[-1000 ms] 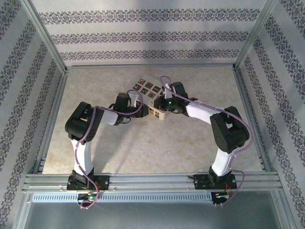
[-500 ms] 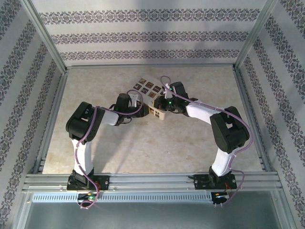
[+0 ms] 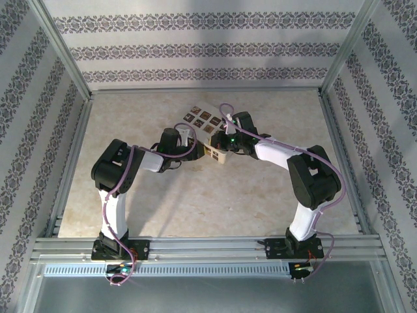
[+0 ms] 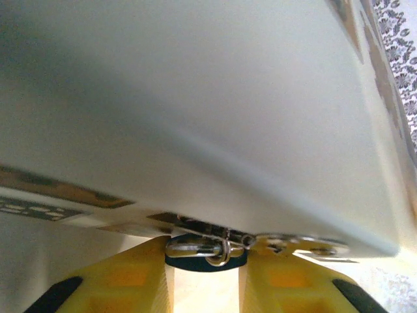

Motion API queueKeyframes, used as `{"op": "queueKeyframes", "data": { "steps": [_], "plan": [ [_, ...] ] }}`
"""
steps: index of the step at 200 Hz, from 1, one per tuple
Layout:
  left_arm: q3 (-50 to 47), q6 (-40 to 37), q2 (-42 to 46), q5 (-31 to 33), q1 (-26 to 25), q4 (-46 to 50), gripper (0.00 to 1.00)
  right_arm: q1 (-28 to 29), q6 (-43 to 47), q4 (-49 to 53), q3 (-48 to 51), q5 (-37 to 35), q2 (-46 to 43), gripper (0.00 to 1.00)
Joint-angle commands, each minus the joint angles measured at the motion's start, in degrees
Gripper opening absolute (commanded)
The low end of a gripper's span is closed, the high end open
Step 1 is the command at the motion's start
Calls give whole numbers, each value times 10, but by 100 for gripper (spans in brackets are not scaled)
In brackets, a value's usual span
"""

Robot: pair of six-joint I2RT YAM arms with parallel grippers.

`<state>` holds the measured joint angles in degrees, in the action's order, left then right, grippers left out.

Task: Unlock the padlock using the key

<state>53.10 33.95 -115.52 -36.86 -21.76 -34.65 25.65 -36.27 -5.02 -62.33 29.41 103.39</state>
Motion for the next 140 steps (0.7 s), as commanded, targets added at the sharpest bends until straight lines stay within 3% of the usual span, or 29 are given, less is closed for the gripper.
{"op": "queueKeyframes", "data": {
  "steps": [1,43,85,140],
  "plan": [
    [0,-4,3,5,-13,-34,20,5,4,23,17,-2,-7,0],
    [-32,-7,49,13,-21,-19,19,-5,38,13,19,-1,-66,0],
    [-47,5,104,20,-40,19,19,-4,102,14,95,-12,-161,0],
    [-42,61,147,14,-58,67,21,60,189,-10,250,-124,-278,0]
  ]
}}
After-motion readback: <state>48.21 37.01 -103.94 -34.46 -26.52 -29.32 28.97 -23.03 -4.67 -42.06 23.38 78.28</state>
